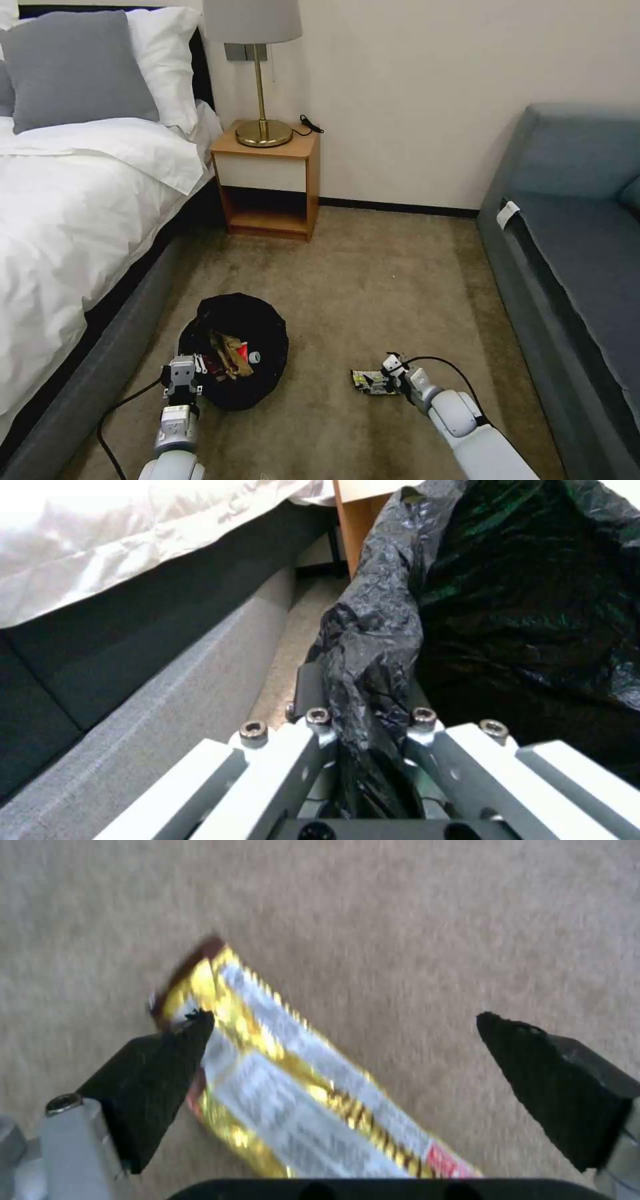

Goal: Pick up the trash bin, then pick up the garbage on the floor and place it into the trash bin.

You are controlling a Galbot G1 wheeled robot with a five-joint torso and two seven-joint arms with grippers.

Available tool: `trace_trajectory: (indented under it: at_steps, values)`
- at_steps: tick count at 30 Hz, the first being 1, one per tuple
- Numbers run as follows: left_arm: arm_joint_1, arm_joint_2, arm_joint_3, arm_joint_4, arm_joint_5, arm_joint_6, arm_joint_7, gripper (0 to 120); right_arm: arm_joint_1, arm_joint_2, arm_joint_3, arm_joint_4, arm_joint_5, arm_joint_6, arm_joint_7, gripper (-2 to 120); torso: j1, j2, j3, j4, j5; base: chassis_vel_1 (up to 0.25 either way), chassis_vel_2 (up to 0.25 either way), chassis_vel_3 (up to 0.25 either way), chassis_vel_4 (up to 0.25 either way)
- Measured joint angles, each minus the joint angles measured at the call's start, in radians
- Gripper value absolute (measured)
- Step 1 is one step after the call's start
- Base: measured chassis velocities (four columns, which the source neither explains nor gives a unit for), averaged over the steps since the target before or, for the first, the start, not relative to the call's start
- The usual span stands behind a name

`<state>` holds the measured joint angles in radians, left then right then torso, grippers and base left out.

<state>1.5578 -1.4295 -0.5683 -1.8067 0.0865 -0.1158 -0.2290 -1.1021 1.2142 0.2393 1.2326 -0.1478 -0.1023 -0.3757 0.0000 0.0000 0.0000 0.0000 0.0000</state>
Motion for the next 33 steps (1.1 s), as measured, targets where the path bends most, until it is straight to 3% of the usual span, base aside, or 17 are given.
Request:
trace_trajectory:
  at_steps: [9, 25, 29, 33]
  values:
    - [0.001, -0.001, 0.000, 0.001, -0.004, -0.006, 0.000, 4, -0.007, 0.007, 0.036, -0.057, -0.084, 0.030, -0.027, 100, 0.000, 0.000, 0.000, 0.0000, 0.0000, 0.000, 0.000, 0.000, 0.000]
    - [0.004, -0.006, 0.004, -0.006, -0.001, -0.007, -0.001, 4, 0.013, 0.010, 0.057, -0.128, -0.090, 0.060, -0.046, 100, 0.000, 0.000, 0.000, 0.0000, 0.0000, 0.000, 0.000, 0.000, 0.000]
    - [0.003, -0.008, 0.007, -0.006, 0.001, -0.006, -0.001, 4, 0.015, 0.009, 0.057, -0.130, -0.079, 0.064, -0.056, 99, 0.000, 0.000, 0.000, 0.0000, 0.0000, 0.000, 0.000, 0.000, 0.000]
    - [0.002, -0.010, 0.009, -0.007, 0.003, -0.005, -0.001, 4, 0.016, 0.009, 0.058, -0.135, -0.074, 0.071, -0.076, 88, 0.000, 0.000, 0.000, 0.0000, 0.0000, 0.000, 0.000, 0.000, 0.000]
